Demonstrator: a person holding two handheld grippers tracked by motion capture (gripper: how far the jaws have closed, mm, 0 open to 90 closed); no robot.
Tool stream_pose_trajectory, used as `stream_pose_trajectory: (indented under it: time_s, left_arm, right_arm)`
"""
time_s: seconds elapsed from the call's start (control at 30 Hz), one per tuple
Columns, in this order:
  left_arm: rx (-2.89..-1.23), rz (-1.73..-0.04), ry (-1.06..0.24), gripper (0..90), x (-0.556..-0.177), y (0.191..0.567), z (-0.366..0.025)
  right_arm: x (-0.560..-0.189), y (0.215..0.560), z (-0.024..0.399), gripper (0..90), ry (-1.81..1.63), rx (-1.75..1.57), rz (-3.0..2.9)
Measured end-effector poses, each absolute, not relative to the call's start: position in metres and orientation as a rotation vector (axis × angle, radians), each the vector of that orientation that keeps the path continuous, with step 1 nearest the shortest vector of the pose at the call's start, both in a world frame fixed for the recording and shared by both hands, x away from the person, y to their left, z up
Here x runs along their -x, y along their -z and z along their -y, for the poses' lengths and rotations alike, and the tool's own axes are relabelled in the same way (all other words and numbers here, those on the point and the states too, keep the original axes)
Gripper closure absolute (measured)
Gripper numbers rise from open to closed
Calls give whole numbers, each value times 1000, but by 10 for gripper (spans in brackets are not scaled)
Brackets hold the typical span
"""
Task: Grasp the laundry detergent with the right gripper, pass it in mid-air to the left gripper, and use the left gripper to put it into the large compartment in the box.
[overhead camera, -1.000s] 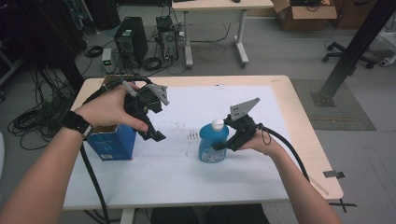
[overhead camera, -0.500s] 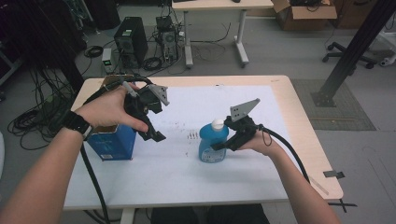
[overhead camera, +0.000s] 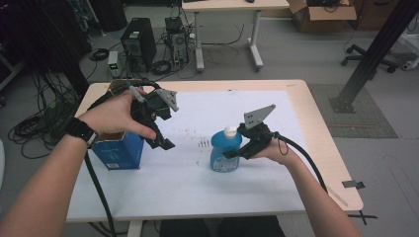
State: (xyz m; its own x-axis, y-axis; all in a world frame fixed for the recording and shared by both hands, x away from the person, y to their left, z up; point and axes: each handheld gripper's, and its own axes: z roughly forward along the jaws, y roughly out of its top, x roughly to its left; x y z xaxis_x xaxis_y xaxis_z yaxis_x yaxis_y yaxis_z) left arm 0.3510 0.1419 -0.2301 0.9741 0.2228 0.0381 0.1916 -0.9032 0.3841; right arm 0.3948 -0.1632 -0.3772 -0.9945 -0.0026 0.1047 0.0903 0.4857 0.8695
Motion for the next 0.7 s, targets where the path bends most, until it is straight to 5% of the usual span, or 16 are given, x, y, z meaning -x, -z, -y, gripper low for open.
stream_pose_trajectory:
  time_s: [0.7]
  left_arm:
    - [-2737,-294,-124,52,-350,227,-141]
  right_arm:
    - [-394,378,164,392,1560,63,2612]
